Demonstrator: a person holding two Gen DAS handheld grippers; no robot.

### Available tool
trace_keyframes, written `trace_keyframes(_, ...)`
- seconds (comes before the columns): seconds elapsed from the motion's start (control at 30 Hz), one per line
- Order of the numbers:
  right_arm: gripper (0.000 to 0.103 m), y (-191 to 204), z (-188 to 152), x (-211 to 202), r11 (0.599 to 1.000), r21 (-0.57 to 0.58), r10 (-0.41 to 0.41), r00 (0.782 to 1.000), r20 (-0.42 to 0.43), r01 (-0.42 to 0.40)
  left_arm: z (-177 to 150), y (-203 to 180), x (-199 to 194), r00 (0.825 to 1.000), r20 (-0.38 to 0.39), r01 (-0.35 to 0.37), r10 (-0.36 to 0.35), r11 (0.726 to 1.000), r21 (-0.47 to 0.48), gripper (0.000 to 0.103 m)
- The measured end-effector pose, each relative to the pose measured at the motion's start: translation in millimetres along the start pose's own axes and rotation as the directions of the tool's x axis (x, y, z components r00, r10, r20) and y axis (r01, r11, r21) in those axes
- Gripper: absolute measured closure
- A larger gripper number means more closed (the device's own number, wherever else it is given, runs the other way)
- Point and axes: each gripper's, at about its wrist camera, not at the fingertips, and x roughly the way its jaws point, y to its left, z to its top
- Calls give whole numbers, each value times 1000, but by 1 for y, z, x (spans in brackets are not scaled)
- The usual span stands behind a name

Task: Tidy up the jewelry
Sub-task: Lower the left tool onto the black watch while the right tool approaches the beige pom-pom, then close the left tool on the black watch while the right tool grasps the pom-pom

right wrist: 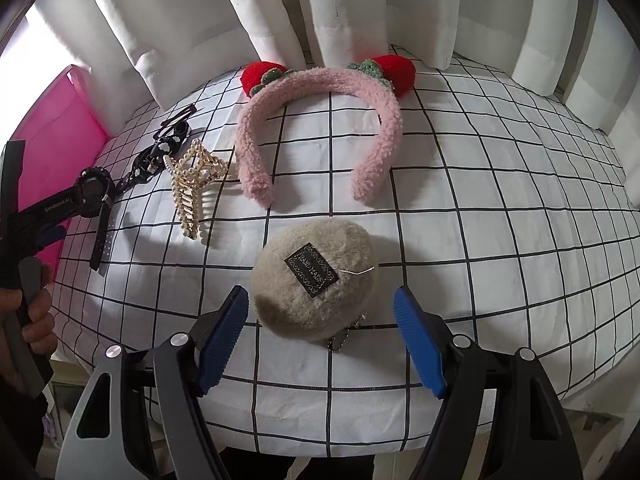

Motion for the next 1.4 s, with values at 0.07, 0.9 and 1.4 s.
trace_keyframes(0.07, 31, 1, 0, 2, 1000, -2, -2, 1000, -2, 2, 2, -1, 3, 1000, 5, -9, 9, 1000, 7, 8)
trace_keyframes(0.9, 30, 16, 6, 33, 998, -52, -44, 999, -17, 43, 30, -7, 52, 1000, -3, -24, 24, 1000, 10, 7)
trace_keyframes(1.4, 31, 25, 9, 37, 990, -110, -85, 996, -5, 84, 19, -13, 43, 997, 76, 11, -14, 999, 37, 38)
